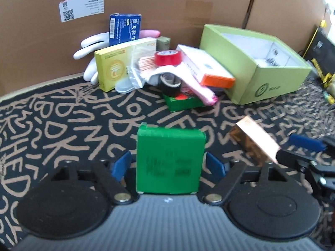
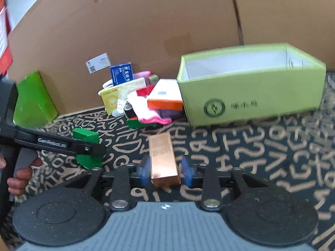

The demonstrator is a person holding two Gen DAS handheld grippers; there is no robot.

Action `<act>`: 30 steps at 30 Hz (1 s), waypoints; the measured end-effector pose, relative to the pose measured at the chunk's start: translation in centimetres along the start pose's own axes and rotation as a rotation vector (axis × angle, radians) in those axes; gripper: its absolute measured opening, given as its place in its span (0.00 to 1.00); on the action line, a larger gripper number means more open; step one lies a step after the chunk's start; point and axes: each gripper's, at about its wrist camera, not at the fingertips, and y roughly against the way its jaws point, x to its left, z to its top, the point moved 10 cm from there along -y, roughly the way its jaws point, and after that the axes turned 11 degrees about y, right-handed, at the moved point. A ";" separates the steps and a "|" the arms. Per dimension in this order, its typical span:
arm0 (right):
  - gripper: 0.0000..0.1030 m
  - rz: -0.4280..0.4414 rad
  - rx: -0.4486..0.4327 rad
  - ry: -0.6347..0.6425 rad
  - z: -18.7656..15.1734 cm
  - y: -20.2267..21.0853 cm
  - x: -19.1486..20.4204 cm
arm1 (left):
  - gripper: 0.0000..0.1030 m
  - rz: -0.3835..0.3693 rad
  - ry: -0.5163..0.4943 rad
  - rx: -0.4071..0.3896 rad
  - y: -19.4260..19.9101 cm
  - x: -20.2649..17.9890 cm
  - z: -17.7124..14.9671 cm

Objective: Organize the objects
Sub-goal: 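Grasp the green box with the left tool while the right tool grasps the copper box, then lower the green box and copper box into the shoebox and open both tools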

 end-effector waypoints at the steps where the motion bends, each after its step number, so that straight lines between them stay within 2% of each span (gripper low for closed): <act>1: 0.53 -0.022 -0.004 0.046 0.1 -0.1 0.4 | 0.78 0.004 0.000 0.003 0.0 0.0 -0.2; 3: 0.53 -0.053 0.002 0.116 0.1 -0.8 0.8 | 0.87 0.011 -0.002 0.001 -0.2 0.2 -0.3; 6: 0.53 -0.058 0.028 0.130 0.0 -2.2 0.3 | 0.88 0.039 -0.008 -0.019 -0.3 0.4 -0.1; 9: 0.52 -0.045 0.049 0.118 -0.2 -3.2 -0.2 | 0.84 0.048 -0.004 -0.010 -1.0 0.5 0.2; 14: 0.51 -0.038 0.065 0.123 -0.4 -3.9 0.2 | 0.84 0.084 -0.036 -0.015 -1.8 -0.1 0.2; 16: 0.49 -0.039 0.075 0.122 -0.7 -4.3 0.0 | 0.76 0.086 -0.062 -0.018 -1.9 -0.4 0.1; 18: 0.38 -0.013 0.079 0.106 -0.8 -4.4 0.0 | 0.59 0.078 -0.079 -0.020 -1.6 -0.9 0.1; 23: 0.35 -0.001 0.053 0.083 -0.7 -3.1 -0.3 | 0.58 0.061 -0.081 -0.026 -0.3 -2.2 0.1; 27: 0.35 -0.002 0.006 0.069 0.2 -1.1 -1.4 | 0.58 -0.029 -0.078 -0.068 2.2 -5.1 1.4; 30: 0.35 -0.028 -0.043 0.071 1.6 0.6 -2.9 | 0.58 -0.080 -0.106 -0.137 4.3 -8.0 3.4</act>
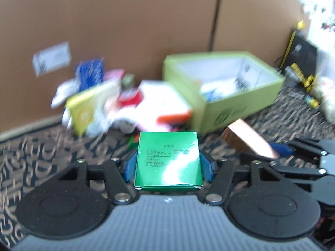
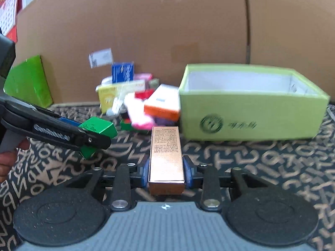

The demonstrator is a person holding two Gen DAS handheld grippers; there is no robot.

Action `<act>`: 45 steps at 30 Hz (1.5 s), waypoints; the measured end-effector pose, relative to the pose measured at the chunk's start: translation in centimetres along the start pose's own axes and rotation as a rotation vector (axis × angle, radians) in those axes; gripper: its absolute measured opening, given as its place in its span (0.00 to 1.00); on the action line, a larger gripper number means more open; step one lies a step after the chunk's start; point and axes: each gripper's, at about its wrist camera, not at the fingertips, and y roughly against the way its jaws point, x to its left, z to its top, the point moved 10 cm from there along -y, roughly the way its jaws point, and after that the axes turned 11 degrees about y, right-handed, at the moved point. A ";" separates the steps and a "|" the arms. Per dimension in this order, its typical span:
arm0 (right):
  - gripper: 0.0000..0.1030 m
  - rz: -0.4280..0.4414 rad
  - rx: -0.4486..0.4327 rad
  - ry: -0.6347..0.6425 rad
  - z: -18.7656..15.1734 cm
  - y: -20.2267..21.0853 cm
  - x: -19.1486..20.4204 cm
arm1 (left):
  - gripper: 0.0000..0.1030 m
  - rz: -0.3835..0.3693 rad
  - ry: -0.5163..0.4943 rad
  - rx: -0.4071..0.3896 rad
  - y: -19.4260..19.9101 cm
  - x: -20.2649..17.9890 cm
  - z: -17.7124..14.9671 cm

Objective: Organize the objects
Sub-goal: 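Lower the green box and copper box into the shoebox and open both tools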

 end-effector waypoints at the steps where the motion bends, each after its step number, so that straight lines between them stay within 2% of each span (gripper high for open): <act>1: 0.35 -0.011 -0.017 0.001 0.5 0.5 -0.7 | 0.58 -0.014 -0.008 -0.023 0.4 -0.9 0.9; 8: 0.35 -0.121 -0.095 0.024 3.9 2.2 -6.6 | 0.58 -0.079 -0.045 -0.105 -0.2 -7.2 6.8; 11: 0.35 -0.183 -0.116 0.047 5.2 2.2 -9.6 | 0.58 -0.108 -0.042 -0.094 -1.9 -9.6 8.5; 16: 0.35 -0.233 -0.120 0.039 6.5 0.0 -15.0 | 0.58 -0.080 -0.047 -0.089 -6.8 -11.6 10.5; 22: 0.35 -0.295 -0.065 0.055 6.4 -4.1 -20.4 | 0.58 -0.049 -0.023 -0.014 -14.1 -11.7 11.0; 26: 0.35 -0.297 -0.007 0.029 6.0 -7.1 -23.1 | 0.58 -0.024 -0.010 0.027 -17.7 -11.5 10.9; 33: 0.35 -0.281 0.041 0.017 5.2 -10.6 -24.6 | 0.58 -0.017 -0.015 0.049 -20.8 -11.7 10.6; 36: 0.35 -0.271 0.065 0.027 4.7 -11.5 -24.2 | 0.59 -0.043 0.001 0.070 -21.4 -11.8 10.2; 37: 0.36 -0.282 0.063 0.045 4.6 -11.6 -24.2 | 0.60 -0.055 -0.002 0.071 -21.4 -11.9 10.1; 39: 0.43 -0.289 0.067 0.079 4.5 -11.6 -23.9 | 0.79 -0.082 -0.009 0.059 -21.0 -12.1 10.0; 40: 0.50 -0.290 0.063 0.081 4.6 -11.4 -23.8 | 0.86 -0.082 -0.001 0.042 -20.5 -12.0 10.1; 41: 0.51 -0.288 0.047 0.080 4.8 -10.8 -23.6 | 0.99 -0.082 0.012 0.020 -19.8 -11.8 10.3; 43: 0.54 -0.292 0.007 0.068 5.6 -9.1 -23.5 | 1.00 -0.100 0.037 -0.033 -18.0 -11.9 10.8; 45: 0.63 -0.295 -0.051 0.047 6.4 -6.9 -23.2 | 1.00 -0.117 0.055 -0.051 -16.2 -11.8 10.7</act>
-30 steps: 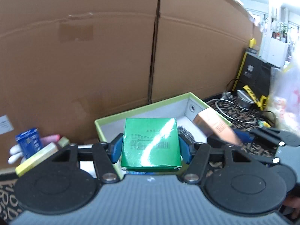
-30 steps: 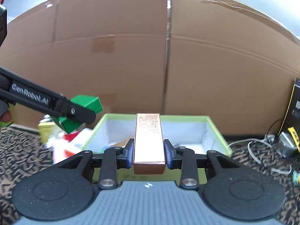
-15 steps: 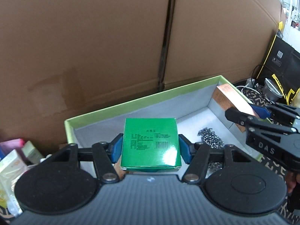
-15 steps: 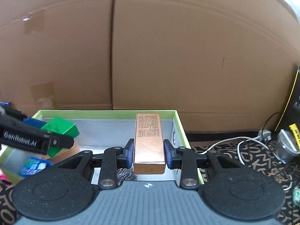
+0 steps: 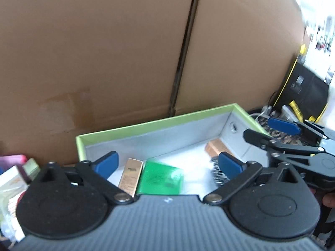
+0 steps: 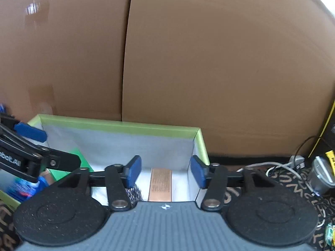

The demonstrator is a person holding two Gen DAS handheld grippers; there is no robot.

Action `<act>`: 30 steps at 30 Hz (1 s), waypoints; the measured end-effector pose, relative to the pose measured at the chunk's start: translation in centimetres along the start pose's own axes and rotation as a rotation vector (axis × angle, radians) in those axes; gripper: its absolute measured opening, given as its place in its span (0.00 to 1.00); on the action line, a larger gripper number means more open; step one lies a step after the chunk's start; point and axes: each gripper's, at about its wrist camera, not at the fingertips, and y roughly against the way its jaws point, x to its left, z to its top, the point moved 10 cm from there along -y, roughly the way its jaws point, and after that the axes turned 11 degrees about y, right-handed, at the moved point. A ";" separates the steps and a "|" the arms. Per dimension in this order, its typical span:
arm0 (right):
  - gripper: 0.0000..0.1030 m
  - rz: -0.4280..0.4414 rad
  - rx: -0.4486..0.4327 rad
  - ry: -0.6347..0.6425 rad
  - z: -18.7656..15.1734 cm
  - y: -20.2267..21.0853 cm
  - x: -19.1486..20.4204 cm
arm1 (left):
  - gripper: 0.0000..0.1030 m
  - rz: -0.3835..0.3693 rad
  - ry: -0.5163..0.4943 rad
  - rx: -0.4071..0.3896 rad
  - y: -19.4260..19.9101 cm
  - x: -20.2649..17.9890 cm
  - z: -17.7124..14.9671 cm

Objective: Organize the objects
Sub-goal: 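Lower the green box and copper box into the shoebox and open both tools, then move both tools back to the pile toward the white gloves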

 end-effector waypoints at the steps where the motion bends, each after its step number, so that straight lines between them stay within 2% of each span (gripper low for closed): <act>1: 0.66 -0.003 -0.025 -0.015 0.4 1.1 -0.2 | 1.00 -0.006 0.009 -0.009 0.9 0.0 -0.1; 6: 0.78 -0.009 -0.122 -0.059 1.4 7.0 0.3 | 1.00 -0.018 0.049 -0.053 6.0 0.3 -1.7; 8: 0.84 0.008 -0.156 -0.078 1.4 9.2 1.1 | 1.00 0.006 0.047 -0.053 7.5 1.1 -2.3; 11: 0.86 0.044 -0.184 -0.096 0.9 11.5 2.7 | 1.00 0.060 0.025 -0.060 9.9 2.0 -3.5; 15: 0.88 0.098 -0.188 -0.116 -0.3 13.1 5.3 | 1.00 0.119 0.036 -0.101 13.8 3.8 -6.3; 19: 0.89 0.134 -0.173 -0.092 -1.3 14.4 7.5 | 1.00 0.162 0.079 -0.097 16.9 6.4 -8.8; 30: 0.89 0.244 -0.097 -0.104 -3.9 14.5 14.7 | 1.00 0.268 0.208 -0.053 19.9 13.5 -14.3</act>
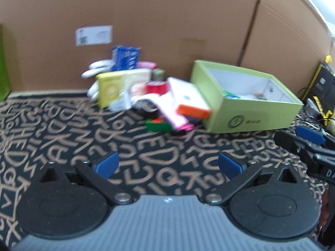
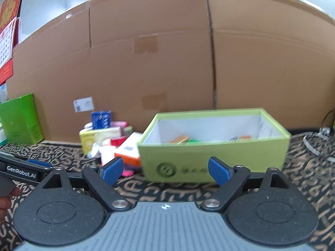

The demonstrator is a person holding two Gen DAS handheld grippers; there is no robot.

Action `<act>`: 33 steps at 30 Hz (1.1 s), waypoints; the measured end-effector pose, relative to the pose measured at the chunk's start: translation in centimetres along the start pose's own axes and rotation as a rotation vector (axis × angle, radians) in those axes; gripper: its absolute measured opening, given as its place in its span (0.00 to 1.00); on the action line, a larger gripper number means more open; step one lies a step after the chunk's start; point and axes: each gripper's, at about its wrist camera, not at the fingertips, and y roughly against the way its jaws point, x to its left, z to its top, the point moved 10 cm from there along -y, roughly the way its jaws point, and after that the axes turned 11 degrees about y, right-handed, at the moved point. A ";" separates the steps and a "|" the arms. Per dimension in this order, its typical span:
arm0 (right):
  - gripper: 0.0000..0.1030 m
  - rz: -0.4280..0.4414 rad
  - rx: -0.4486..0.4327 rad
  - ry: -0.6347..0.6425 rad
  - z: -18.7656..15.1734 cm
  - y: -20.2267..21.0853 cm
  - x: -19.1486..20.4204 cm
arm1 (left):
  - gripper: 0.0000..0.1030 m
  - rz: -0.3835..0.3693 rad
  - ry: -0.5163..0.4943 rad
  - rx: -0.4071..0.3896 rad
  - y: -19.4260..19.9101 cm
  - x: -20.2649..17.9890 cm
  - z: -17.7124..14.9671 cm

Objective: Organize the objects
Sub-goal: 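Move both tools back to the pile toward the white gloves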

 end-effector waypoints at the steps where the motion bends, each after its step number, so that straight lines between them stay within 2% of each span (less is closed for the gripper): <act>1: 0.89 0.010 0.012 -0.005 -0.3 -0.6 0.6 | 1.00 0.013 0.015 -0.002 0.1 0.7 -0.1; 5: 0.89 0.048 0.069 -0.012 -2.0 -2.1 3.1 | 1.00 0.037 0.065 0.004 0.2 3.3 -0.2; 9: 0.88 0.073 0.084 0.033 -2.1 -3.3 5.5 | 1.00 0.056 0.065 -0.016 0.1 4.9 0.9; 12: 0.80 0.097 0.091 0.048 -1.7 -4.2 7.0 | 1.00 0.058 0.061 -0.035 -0.5 5.8 2.3; 14: 0.69 0.108 0.102 0.058 -1.4 -5.2 7.9 | 1.00 0.061 0.051 -0.047 -1.1 6.4 3.5; 19: 0.60 0.117 0.123 0.106 -0.8 -8.4 10.1 | 1.00 0.058 0.031 -0.094 -3.2 8.2 6.7; 20: 0.56 0.117 0.129 0.116 -0.8 -9.0 10.4 | 0.98 0.063 0.025 -0.102 -3.8 8.5 7.4; 23: 0.53 0.082 0.140 0.175 -0.8 -10.8 11.0 | 0.93 0.057 0.016 -0.126 -5.7 9.4 9.5; 26: 0.50 0.056 0.147 0.193 -0.7 -12.4 10.9 | 0.84 0.068 -0.016 -0.122 -8.1 9.8 11.0; 28: 0.49 0.053 0.156 0.182 -0.6 -13.4 10.7 | 0.82 0.081 -0.042 -0.124 -9.6 10.0 11.8; 30: 0.43 0.041 0.166 0.186 -0.9 -14.1 10.6 | 0.76 0.092 -0.043 -0.117 -10.9 10.2 12.4; 31: 0.35 0.043 0.174 0.185 -1.1 -14.3 10.6 | 0.72 0.081 -0.038 -0.106 -11.4 10.2 12.6; 32: 0.27 0.051 0.177 0.179 -1.2 -14.3 10.6 | 0.59 0.060 -0.037 -0.090 -11.8 10.0 12.6; 33: 0.24 0.056 0.172 0.176 -1.2 -14.2 10.7 | 0.40 0.035 -0.040 -0.070 -12.2 9.7 12.6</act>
